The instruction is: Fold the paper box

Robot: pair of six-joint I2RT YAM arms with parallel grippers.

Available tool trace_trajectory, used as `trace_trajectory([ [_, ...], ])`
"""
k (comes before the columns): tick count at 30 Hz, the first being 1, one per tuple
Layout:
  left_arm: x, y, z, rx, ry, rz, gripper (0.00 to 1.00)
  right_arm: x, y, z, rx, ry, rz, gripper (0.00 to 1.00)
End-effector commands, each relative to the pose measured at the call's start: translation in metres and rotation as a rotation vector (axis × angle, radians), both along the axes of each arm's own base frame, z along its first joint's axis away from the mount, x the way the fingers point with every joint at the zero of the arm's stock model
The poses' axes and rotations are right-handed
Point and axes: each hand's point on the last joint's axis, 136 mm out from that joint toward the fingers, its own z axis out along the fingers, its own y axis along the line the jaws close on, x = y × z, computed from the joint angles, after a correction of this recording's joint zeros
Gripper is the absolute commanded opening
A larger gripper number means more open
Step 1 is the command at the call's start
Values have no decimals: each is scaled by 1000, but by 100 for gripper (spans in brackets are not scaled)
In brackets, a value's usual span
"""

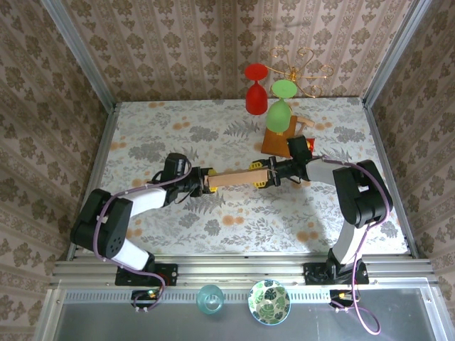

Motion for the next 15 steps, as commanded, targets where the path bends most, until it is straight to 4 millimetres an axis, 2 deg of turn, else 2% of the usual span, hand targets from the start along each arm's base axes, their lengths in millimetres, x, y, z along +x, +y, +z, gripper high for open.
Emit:
trace_trajectory([
  [1,-2,7,5,-37,103,114,31,-4,-8,-11,-46,28,-21,61],
  [4,-11,12,6,-3,143,114,28,-5,-19,-5,-86,-2,-16,70],
  [9,-21,29,11,53,191,133,29,-13,-44,15,-179,-89,5,77],
  [13,-29,42,13,92,229,135,29,-20,-66,35,-284,-197,19,77],
  [15,-36,48,12,111,270,119,29,-21,-79,45,-386,-312,53,75],
])
